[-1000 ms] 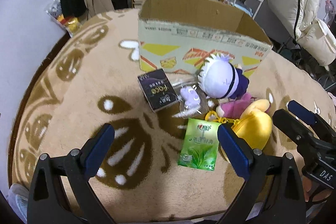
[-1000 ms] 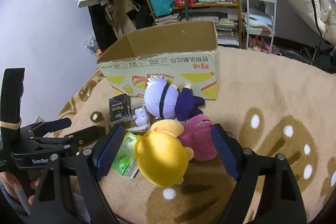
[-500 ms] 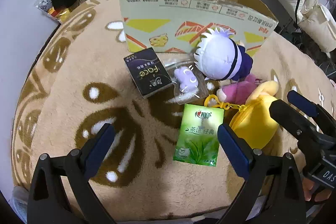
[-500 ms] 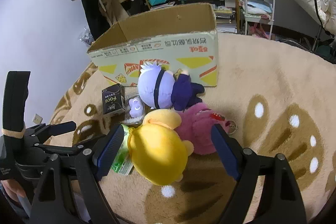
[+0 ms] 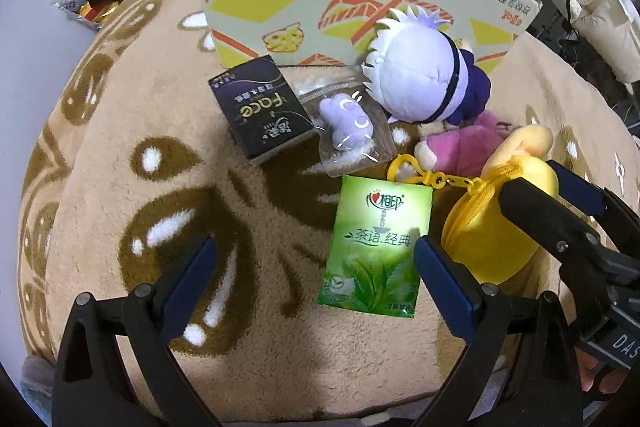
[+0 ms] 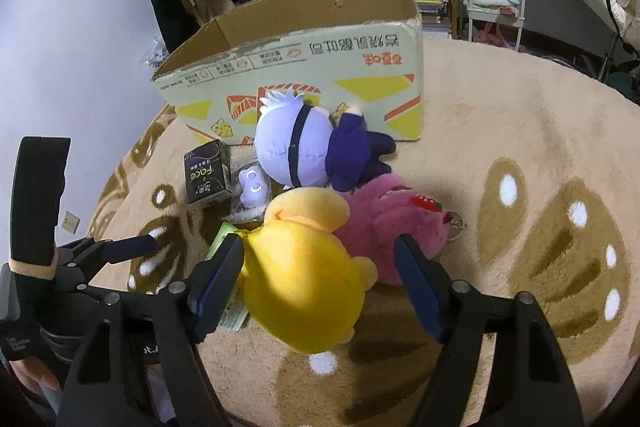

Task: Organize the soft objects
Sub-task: 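Grasp the green tea tissue pack with the left tool while the right tool grips the yellow plush, then lift the tissue pack and yellow plush and carry them over the box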

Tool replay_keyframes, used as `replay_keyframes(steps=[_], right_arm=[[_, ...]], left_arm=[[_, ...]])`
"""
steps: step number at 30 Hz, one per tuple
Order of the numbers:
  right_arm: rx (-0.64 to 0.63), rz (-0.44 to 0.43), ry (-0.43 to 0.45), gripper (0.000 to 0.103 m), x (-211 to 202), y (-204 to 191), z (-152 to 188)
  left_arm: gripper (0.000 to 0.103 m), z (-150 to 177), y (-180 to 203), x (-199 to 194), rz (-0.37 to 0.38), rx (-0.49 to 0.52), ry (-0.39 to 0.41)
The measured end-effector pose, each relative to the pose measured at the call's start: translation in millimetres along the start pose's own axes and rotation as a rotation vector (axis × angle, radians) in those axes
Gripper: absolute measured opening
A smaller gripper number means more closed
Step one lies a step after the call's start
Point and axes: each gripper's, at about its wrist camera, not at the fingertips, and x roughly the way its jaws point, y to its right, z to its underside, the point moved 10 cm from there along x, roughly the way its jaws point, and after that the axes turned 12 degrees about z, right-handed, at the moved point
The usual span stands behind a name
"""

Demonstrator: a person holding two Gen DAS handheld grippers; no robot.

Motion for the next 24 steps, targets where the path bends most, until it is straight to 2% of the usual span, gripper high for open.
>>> replay_keyframes(steps=[6, 8, 10, 13, 15, 20, 24], right_arm=[[0.002, -0.021, -0.036, 0.069, 9.8, -3.6, 4.5], [-0.004, -0.035, -0.044, 0.058, 11.9, -7.6, 5.7], [-0.019, -0.034, -0.041, 0.050, 12.0, -11.5, 6.1], [-0.049, -0.018, -0.025, 0.046, 10.5, -16.5, 6.0], [-0.063, -0.007, -0.011, 0.043, 7.1, -16.6, 5.5], [-0.083, 0.010, 0.040, 0.040, -6.2, -15.2, 0.8], [-0.080, 0.048, 0.108, 0.040, -22.1, -8.1, -8.3]], left_arm=[[0.097, 1.7, 6.0, 10.5, 0.022, 0.006, -0.028], [0.093, 2.6, 7.4, 15.5, 0.024, 0.003, -0.043], [0.082, 5.4, 8.2, 21.7, 0.044, -0.009, -0.068], [0.069, 12.7, 4.1, 30.5, 0.063, -0.048, -0.118], [0.059, 12.0, 0.7, 29.4, 0.038, -0.048, -0.110], [0.058, 9.5, 0.6, 23.5, 0.038, -0.051, -0.084], [0.058, 2.2, 0.9, 4.0, 0.001, -0.018, -0.006]])
